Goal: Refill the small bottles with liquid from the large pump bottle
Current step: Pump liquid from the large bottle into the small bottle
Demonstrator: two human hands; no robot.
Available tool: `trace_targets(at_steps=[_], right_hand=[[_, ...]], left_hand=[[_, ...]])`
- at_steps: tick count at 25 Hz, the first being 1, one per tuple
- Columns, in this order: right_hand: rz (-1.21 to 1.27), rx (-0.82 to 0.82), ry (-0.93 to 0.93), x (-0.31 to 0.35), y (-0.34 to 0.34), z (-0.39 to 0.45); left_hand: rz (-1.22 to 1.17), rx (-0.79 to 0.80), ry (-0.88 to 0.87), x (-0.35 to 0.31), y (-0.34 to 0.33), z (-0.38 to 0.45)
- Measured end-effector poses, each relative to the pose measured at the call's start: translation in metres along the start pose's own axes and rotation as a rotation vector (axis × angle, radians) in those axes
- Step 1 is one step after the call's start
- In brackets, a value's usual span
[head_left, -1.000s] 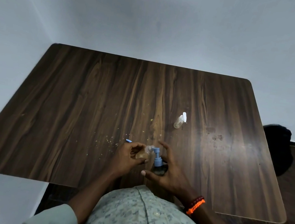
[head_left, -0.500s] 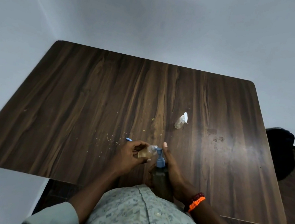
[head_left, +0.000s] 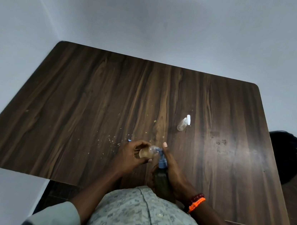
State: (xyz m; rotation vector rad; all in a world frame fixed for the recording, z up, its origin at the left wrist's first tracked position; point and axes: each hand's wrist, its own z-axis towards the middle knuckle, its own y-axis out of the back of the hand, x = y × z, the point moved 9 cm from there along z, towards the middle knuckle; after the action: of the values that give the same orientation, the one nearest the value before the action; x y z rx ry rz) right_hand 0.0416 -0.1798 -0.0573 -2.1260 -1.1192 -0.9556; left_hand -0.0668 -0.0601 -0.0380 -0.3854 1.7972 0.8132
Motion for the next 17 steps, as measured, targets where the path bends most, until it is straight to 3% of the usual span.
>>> trace_targets(at_steps=[17], right_hand=[[-0.037,-0.04,-0.033,-0.01,0.011,0.004]], left_hand=[[0.02,-0.002,0.016,0.011,-0.004,0.003]])
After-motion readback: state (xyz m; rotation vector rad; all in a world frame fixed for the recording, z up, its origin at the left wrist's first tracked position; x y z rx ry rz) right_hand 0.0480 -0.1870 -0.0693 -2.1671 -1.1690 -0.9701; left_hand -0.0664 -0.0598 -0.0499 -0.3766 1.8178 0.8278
